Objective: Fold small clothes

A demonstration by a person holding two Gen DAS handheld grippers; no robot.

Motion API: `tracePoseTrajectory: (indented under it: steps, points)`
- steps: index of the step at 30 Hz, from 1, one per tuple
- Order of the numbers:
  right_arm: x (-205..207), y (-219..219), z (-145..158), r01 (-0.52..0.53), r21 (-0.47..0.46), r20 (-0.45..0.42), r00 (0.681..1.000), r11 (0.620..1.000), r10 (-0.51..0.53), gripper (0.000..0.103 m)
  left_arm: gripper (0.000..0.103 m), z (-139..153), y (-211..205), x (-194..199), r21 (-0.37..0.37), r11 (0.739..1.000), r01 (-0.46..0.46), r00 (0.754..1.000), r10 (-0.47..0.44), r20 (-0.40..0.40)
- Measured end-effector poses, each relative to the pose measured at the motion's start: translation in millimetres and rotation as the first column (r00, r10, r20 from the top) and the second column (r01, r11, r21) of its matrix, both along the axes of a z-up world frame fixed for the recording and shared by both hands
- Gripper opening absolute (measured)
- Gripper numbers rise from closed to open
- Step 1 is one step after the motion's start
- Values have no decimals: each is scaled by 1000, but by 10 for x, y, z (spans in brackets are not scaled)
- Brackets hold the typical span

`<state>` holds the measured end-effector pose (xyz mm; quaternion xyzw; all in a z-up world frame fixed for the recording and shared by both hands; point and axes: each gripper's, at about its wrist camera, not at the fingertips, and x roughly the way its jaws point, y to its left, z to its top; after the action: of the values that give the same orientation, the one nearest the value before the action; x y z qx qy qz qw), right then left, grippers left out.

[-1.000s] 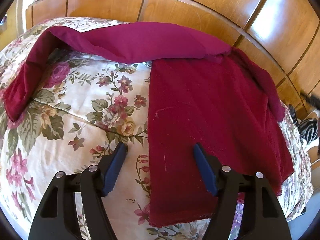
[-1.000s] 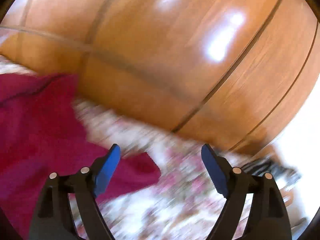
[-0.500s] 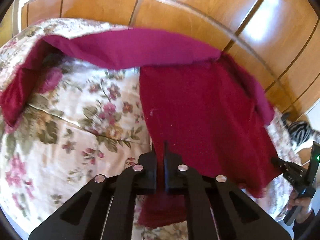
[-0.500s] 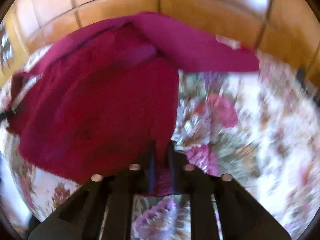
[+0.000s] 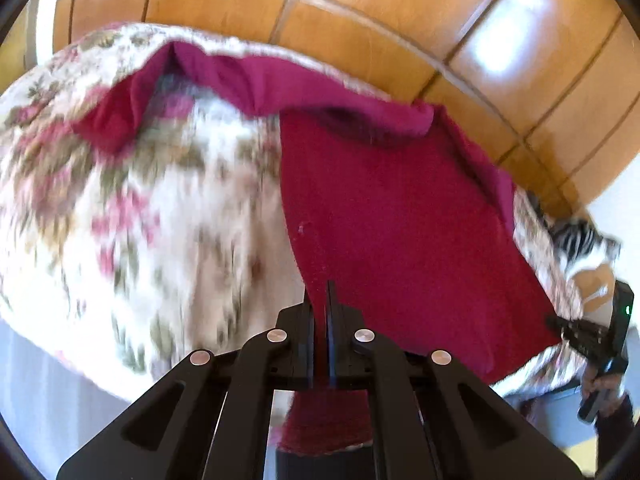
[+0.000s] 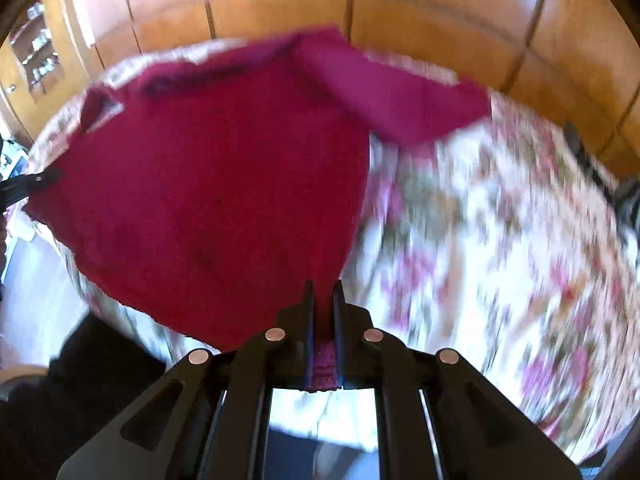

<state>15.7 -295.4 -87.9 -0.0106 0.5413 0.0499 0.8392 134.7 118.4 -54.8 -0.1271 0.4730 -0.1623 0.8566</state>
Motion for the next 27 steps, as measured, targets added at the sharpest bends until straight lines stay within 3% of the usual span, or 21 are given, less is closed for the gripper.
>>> tracePoseTrajectory:
  steps: [1, 3, 4, 8, 10, 11, 13, 16, 21, 22, 23, 24, 27]
  points:
    - [-22, 12, -42, -1, -14, -14, 1000, 1000, 0, 7, 3, -53, -7, -61, 32, 999, 0, 1000, 0, -5]
    - [-34, 22, -51, 20, -63, 5, 1000, 998, -20, 24, 4, -114, 93, -93, 34, 999, -28, 1000, 28, -11]
    - [-15, 19, -21, 27, -66, 24, 999, 997, -26, 44, 10, -126, 187, -64, 41, 997, -69, 998, 69, -10]
    - [123, 159, 232, 35, -131, 148, 989, 991, -15, 64, 14, -70, 583, 168, 115, 961, -252, 967, 247, 54]
    - [207, 317, 314, 5, -128, 194, 981, 992, 20, 68, 51, -52, 721, 304, 177, 928, -327, 944, 315, 95]
    - [265, 410, 331, -17, -119, 201, 979, 993, 41, 71, 58, -43, 761, 372, 208, 910, -359, 933, 340, 122]
    - [434, 628, 316, -68, -97, 213, 973, 993, 88, 74, 61, -37, 800, 542, 262, 882, -390, 919, 354, 176]
    - [785, 960, 265, -119, -13, 209, 971, 993, 119, 74, 63, -75, 764, 852, 337, 862, -378, 923, 324, 207]
    - [1529, 1431, 131, -162, 49, 213, 966, 986, 148, 64, 60, -258, 656, 1446, 458, 819, -346, 936, 267, 230]
    - [1673, 1481, 98, -164, 46, 210, 966, 985, 151, 60, 36, -323, 674, 1566, 484, 806, -341, 939, 263, 223]
    - [1869, 1555, 43, -166, 41, 205, 966, 985, 154, 56, 19, -377, 706, 1654, 497, 802, -329, 944, 262, 202]
    - [1998, 1584, -10, -168, 25, 207, 965, 985, 159, 54, 4, -421, 759, 1753, 495, 809, -317, 948, 269, 168]
    - [2328, 1708, -202, -191, -43, 189, 962, 981, 195, 47, 4, -309, 969, 1778, 377, 873, -309, 951, 277, 138]
